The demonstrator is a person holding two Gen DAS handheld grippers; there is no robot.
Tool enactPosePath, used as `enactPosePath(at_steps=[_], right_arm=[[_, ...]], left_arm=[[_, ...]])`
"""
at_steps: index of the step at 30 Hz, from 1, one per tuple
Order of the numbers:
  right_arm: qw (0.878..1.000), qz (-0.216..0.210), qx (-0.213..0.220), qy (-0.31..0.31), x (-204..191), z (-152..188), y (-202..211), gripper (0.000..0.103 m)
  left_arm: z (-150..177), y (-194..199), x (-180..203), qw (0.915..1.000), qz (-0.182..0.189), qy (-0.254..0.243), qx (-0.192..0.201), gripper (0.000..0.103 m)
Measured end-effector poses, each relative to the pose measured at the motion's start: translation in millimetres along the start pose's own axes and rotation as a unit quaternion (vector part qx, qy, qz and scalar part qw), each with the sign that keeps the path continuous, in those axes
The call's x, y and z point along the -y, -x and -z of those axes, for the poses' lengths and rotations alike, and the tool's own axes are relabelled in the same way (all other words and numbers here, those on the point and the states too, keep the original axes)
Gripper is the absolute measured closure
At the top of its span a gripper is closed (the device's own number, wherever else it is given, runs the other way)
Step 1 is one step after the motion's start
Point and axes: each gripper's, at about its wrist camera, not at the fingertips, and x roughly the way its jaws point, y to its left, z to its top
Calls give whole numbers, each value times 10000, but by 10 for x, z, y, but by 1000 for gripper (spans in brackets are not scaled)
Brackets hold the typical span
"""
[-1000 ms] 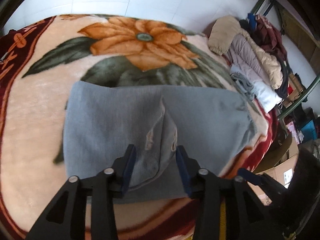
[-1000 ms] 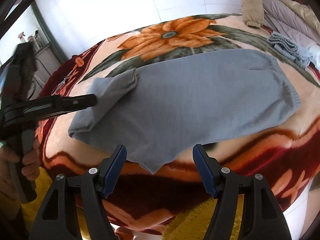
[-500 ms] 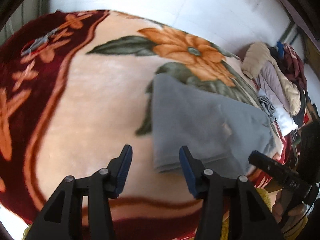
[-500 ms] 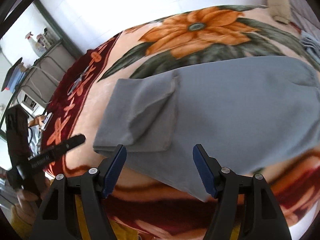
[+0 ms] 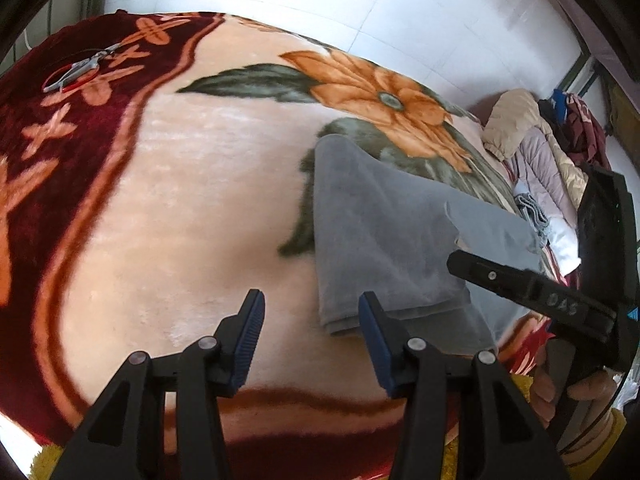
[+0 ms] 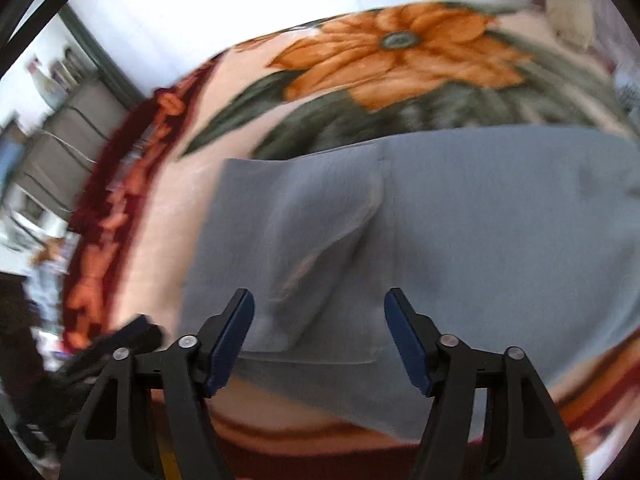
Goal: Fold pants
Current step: 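Grasp the folded layer edge with the right tool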
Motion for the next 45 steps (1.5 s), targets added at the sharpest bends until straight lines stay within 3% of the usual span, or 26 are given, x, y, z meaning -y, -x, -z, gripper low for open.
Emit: enactPosePath(at_steps=[2,5,12,15,21,29,30,33,34,35,42,45], right_arm=[[9996,278,-91,23,76,49,-29,40],[9989,337,-255,-202,275,120,-68,40],[9957,-559,-114,-728,439,-52,37,40],[9964,-623,-251,-512,301,-146,-93,40],[9986,-355,-308,-233,160,-171,-337,40],[9935,-982,-141,-551,163,-184,-350,41],[9941,-946,-141,-504,139,-190,-364,44],[9947,-961,-142,-336,61,-209,-392,67],[9941,-1019,-151,-343,56,-214,-391,83],[9946,-960,-170,-364,55,-230,-388,92],[9914,-1254,209,-307,69,-327,-12,96],[9846,-1684,297,-356,70,-455,216,97]], left_arm=[[9,-41,32,10000,-21,-53,-11,52],[46,-94,51,9999,-77,-130,-46,52],[99,-173,-1,9998,-122,-76,-100,51],[106,-180,-7,9998,-125,-84,-96,51],[112,-184,-6,9999,-111,-81,-92,50],[120,-192,-12,9999,-131,-77,-82,45],[122,-194,-10,9998,-133,-81,-79,45],[123,-192,-11,9999,-130,-65,-88,45],[125,-194,-11,9999,-127,-55,-91,45],[119,-192,-16,9999,-125,-49,-93,45],[109,-119,-49,9998,-156,62,-76,45],[103,-63,-56,9998,-194,90,-34,45]])
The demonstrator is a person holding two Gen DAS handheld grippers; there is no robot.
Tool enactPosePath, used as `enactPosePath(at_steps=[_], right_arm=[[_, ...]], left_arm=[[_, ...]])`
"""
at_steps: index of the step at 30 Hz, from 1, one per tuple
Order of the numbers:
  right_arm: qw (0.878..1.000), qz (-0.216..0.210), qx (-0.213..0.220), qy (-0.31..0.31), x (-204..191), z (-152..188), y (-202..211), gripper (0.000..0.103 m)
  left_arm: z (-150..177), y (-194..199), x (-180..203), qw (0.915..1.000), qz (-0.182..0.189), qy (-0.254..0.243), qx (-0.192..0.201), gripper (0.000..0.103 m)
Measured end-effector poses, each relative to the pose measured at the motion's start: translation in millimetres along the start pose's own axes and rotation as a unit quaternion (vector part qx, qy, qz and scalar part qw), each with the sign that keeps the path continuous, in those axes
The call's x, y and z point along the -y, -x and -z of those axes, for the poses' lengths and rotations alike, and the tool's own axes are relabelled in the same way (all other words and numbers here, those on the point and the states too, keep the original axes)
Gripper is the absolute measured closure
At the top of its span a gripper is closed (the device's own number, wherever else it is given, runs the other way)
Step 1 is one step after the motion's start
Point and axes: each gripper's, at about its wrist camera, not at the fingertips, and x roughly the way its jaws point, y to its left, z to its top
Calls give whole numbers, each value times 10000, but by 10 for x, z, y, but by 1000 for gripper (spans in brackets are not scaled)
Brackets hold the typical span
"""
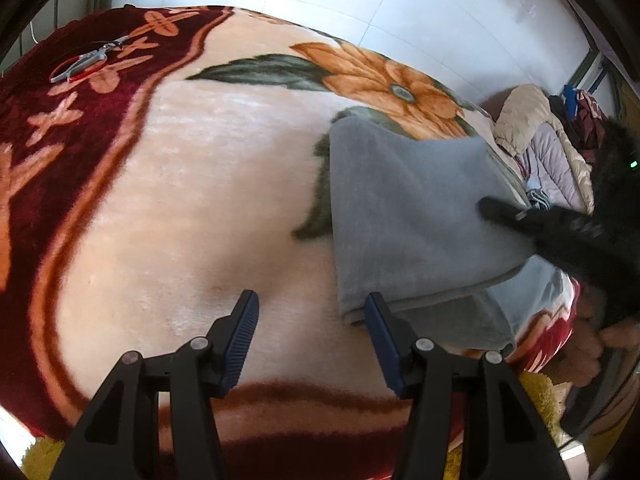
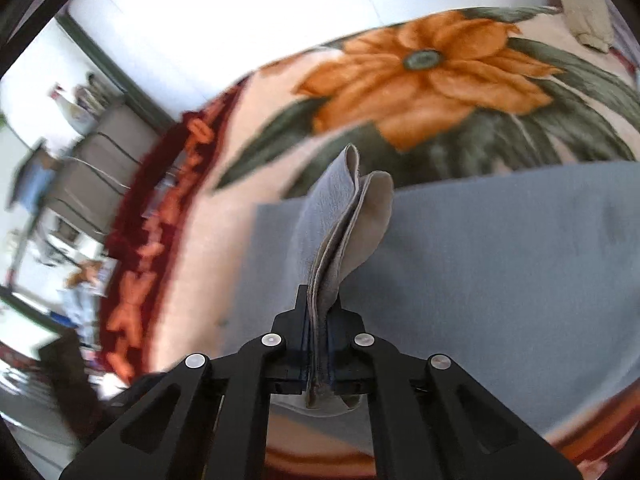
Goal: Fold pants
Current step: 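Grasp the folded layer edge with the right tool, then lift the folded layer with the right tool and fold it over again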
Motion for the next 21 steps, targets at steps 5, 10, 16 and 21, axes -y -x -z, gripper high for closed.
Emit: enactPosePath(at_steps=[5,10,16,21], right_arm=[[9990,-211,262,296,-210,-184,408,97],[9973,-229,542,438,-305,-333,853,97],[9946,19,909,493,-197,-495,1385,97],[9923,387,999,628,37,-560,1675,97]], left_arm=[[-28,148,46,9999,107,56,124,45],[-53,251,205,9996,170,-76,199,45],[-20,290,427,9989,222,-376,192,45],[7,259,561,9981,226,-555,116,45]])
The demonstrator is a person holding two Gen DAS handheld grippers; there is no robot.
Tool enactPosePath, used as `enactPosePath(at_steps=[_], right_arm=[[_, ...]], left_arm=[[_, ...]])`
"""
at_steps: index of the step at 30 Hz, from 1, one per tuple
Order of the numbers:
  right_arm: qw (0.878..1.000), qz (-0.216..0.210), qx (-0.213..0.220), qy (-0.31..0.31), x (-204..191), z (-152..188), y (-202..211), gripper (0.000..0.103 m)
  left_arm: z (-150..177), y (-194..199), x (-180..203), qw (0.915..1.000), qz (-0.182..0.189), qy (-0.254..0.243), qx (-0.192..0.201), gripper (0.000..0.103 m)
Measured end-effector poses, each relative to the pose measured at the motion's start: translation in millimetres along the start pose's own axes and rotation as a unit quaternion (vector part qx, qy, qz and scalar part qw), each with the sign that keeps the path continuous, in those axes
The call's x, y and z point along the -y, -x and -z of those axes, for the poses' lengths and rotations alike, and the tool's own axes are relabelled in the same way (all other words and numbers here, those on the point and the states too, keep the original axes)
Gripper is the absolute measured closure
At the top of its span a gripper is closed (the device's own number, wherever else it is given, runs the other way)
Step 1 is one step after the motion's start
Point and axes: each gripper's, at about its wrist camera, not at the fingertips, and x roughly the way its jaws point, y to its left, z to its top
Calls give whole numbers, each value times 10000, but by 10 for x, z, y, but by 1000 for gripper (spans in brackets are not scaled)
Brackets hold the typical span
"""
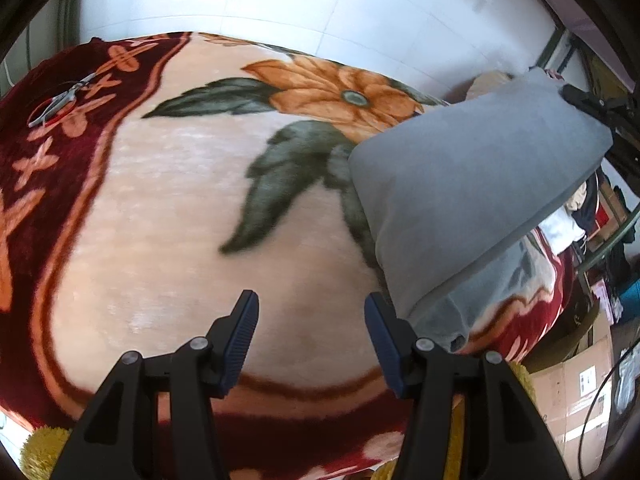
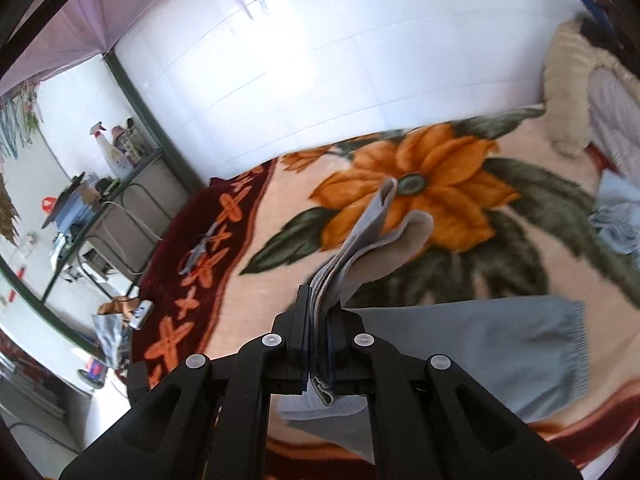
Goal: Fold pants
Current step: 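Lift the folded layer with the right tool and fold it over again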
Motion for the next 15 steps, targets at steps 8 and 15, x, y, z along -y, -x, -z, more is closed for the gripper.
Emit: enactPosePath(at_steps=[8,15], right_arm=[[9902,1230,-356,559,838,81,27,97],[9816,1683,-844,-328,1916,580,-466,97]], left_arm=[[-9,-147,242,9991,-71,-346,-218,45],[-32,-338,576,9952,-208,-863,-401,45]])
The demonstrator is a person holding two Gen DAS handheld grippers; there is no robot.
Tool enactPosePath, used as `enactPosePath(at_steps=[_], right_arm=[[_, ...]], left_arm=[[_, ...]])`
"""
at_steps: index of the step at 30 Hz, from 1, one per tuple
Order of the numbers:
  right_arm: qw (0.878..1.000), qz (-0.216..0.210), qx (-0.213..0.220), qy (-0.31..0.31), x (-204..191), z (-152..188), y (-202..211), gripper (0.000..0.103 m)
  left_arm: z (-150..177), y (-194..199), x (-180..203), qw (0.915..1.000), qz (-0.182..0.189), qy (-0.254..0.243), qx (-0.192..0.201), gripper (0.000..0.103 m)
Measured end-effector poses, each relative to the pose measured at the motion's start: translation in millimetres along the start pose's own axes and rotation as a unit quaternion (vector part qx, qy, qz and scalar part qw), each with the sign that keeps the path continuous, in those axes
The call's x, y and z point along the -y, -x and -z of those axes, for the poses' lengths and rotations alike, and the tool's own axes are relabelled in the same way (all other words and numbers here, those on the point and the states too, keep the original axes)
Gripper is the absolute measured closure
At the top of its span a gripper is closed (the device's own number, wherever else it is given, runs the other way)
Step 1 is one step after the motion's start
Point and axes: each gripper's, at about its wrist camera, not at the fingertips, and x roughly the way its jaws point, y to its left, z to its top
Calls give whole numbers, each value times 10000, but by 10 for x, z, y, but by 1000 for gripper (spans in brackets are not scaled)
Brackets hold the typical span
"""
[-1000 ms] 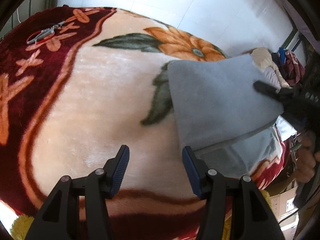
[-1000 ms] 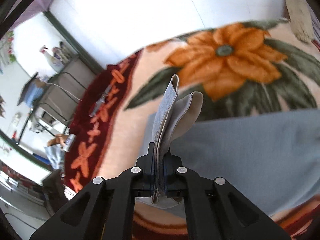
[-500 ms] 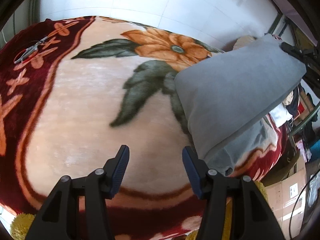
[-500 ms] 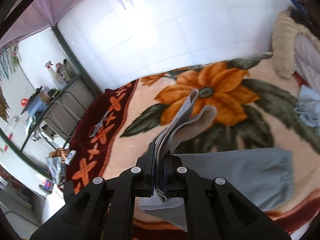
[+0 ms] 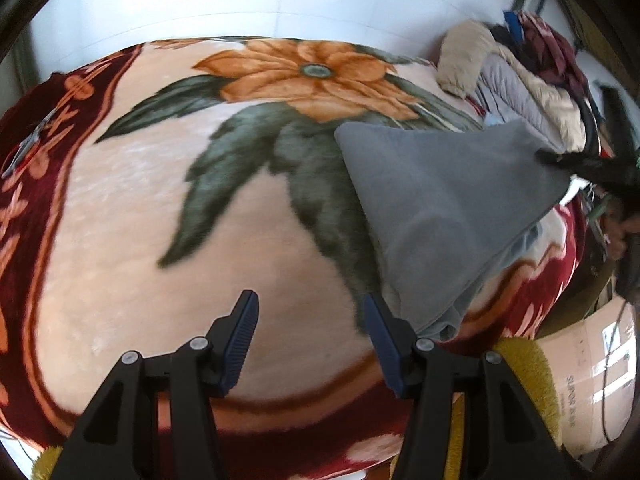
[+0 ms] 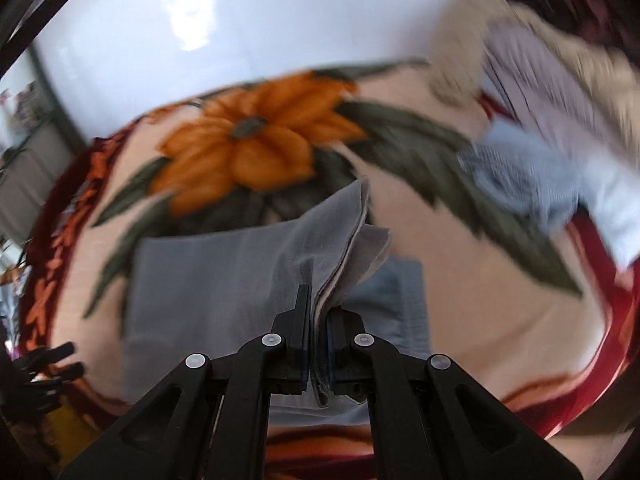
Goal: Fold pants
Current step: 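Lift the folded layer with the right tool and fold it over again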
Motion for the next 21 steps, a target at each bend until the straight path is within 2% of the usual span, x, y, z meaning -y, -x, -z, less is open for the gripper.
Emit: enactPosePath(at_steps=[3,7,10,12,15,17,19,21], right_arm=[[9993,-9,-148,-338,242,126,-295,96],[9987,-20,-216,-457,366,234,-461,96],[9989,31,-233,-402,358,244,-494,95],[9986,4,-263,-459,361,235,-435,90],[9981,-43,-105,-610,376,240,-258,70],[9977,113,138,-658,415,287,-97,38],[9969,257,214,-710,455,328,-41,29],[9974,158,80,-701,509,373,-89,29]], left_arm=[[-60,-105,115,9999,22,-97,-105,45],[-194,-227,249,9997,149,-116,-126,45],[-319,-339,325,9995,274,-30,-120,45],[-383,-411,360,9992,369,53,-163,45],[-452,-545,402,9981,528,195,-245,45],[-486,-650,410,9975,561,286,-311,45],[-502,-766,419,9974,470,311,-449,34],[-498,-854,427,9974,362,298,-556,33]])
